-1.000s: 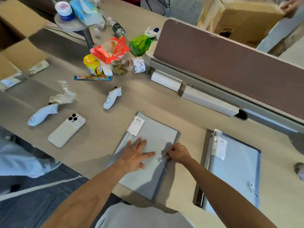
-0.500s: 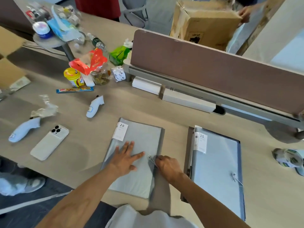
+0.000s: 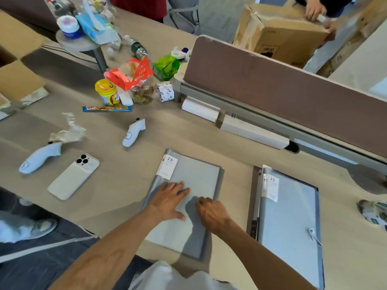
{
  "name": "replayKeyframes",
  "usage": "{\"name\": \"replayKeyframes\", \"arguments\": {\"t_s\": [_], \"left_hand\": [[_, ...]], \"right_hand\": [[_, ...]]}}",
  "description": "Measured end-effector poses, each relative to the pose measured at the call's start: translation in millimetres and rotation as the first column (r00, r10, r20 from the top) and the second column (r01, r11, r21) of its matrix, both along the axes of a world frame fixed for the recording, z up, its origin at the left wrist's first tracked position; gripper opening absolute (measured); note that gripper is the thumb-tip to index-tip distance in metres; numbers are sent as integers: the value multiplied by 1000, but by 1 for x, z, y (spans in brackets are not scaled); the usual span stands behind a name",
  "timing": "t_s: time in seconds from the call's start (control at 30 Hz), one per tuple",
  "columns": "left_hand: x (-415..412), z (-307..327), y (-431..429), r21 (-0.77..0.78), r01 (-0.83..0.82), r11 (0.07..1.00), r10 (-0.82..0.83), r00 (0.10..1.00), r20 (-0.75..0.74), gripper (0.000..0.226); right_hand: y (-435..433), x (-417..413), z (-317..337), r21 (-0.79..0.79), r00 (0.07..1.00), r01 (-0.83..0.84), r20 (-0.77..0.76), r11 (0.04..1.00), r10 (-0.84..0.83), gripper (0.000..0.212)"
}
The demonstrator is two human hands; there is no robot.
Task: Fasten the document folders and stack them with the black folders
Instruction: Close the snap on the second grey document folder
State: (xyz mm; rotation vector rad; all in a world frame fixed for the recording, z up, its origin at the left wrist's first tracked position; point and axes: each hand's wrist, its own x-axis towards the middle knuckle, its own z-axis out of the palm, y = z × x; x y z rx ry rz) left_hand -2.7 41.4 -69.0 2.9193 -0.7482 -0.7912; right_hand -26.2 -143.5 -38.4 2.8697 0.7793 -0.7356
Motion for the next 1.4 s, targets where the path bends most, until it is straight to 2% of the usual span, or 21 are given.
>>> {"name": "replayKeyframes", "arguments": {"t_s": [0.1,0.2,0.27,0.33,0.43,0.5,0.6,0.63,0.7,0.77,0.83,0.9,0.93,1.0,1.07,1.17,1.27,1.33,1.4], "left_hand": [[-2,-4,6,-34,18,999,-17,999,29,100],[-2,-6,7,-47,11,999,-8,998,61,101],[-2,-6,7,-47,15,999,-11,998,67,101],[-2,-7,8,-53,14,999,-11,998,56,101],[-3,-8,7,-59,6,998,-3,999,51,100],[-3,-9,7,-54,1,999,2,999,53,99],[-4,-8,4,-61,-11,998,13,999,42,97],[-4,-7,3,-64,-14,998,17,999,41,97],[-4,-8,3,-65,-19,998,22,999,45,96],[-5,-8,3,-55,-9,998,12,999,43,96],[-5,-8,3,-40,0,999,1,999,39,95],[-5,-7,2,-23,3,1000,-2,999,34,96],[-5,-7,2,-17,2,1000,-1,1000,29,96],[-5,-7,1,-7,1,1000,-1,1000,16,96],[-4,-6,0,0,3,1000,-3,1000,8,95],[-4,-7,0,9,3,1000,-3,1000,2,96],[-4,-9,0,-7,-1,1000,1,1000,-8,96],[-3,-10,0,-7,1,1000,-1,1000,-4,96],[-3,-9,-1,-11,-5,1000,5,1000,-3,96]], "right_hand": [[12,10,-3,1,981,191,-35,982,-191,35],[10,21,-9,72,838,542,-126,837,-531,35],[2,29,-9,64,743,662,-189,747,-642,36],[-10,31,-7,44,689,713,-222,699,-689,34],[-23,25,-4,44,694,708,-225,705,-684,29],[-26,17,-3,70,777,623,-168,779,-606,28],[-29,0,-6,154,944,309,72,938,-323,23],[-30,-5,-9,148,966,202,134,968,-222,18],[-32,-11,-12,118,981,125,131,985,-140,27],[-34,-11,-18,135,980,127,135,983,-145,34],[-35,-11,-17,170,984,122,106,978,-141,24],[-35,-7,-17,271,961,245,61,931,-270,8],[-33,-8,-17,304,939,331,-11,893,-344,13],[-33,-9,-20,338,921,380,-54,861,-385,17],[-31,-12,-22,350,934,336,-9,874,-356,18],[-28,-17,-27,332,957,196,142,923,-255,16],[-27,-20,-30,293,958,183,162,938,-237,17],[-27,-20,-29,349,939,265,119,899,-324,20],[-29,-17,-23,395,881,445,-30,804,-473,23]]}}
